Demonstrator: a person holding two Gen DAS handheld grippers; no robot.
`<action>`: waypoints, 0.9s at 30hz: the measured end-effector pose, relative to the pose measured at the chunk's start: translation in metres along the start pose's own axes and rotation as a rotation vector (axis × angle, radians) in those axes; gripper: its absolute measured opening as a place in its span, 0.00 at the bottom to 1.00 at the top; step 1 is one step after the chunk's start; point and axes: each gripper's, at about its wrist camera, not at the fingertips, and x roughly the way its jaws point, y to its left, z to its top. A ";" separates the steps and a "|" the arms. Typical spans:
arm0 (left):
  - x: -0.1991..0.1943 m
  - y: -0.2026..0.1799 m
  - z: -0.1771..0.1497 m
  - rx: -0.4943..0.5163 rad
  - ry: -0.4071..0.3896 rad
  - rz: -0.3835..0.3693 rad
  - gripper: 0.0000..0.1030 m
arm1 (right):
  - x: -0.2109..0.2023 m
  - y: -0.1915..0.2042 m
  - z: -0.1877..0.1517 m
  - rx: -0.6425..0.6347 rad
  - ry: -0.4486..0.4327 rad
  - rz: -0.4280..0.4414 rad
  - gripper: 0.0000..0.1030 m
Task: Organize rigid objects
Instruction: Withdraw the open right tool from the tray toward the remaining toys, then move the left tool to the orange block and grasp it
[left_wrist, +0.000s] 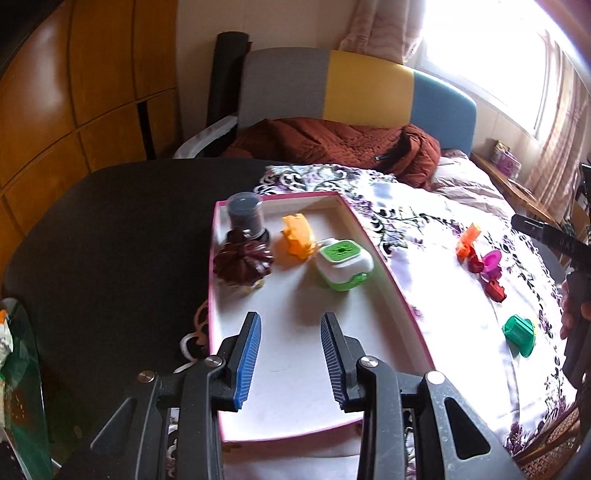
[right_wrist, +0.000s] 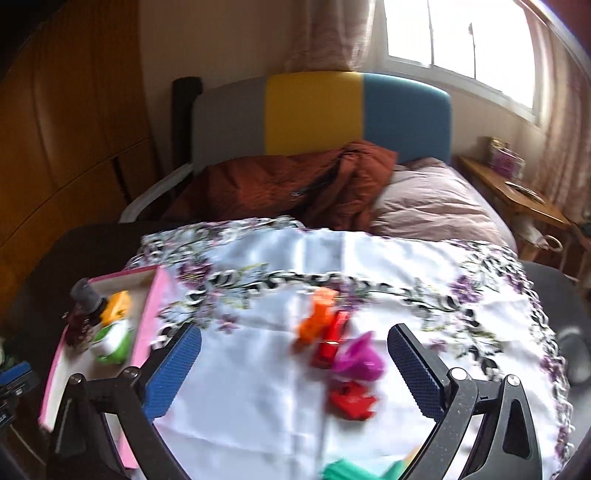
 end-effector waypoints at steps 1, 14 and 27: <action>0.000 -0.005 0.001 0.010 -0.001 -0.003 0.32 | 0.000 -0.012 0.000 0.015 -0.002 -0.023 0.99; 0.018 -0.073 0.014 0.137 0.031 -0.064 0.32 | 0.009 -0.153 -0.031 0.423 0.001 -0.202 0.99; 0.049 -0.140 0.029 0.223 0.087 -0.152 0.32 | 0.011 -0.161 -0.034 0.514 0.023 -0.169 0.99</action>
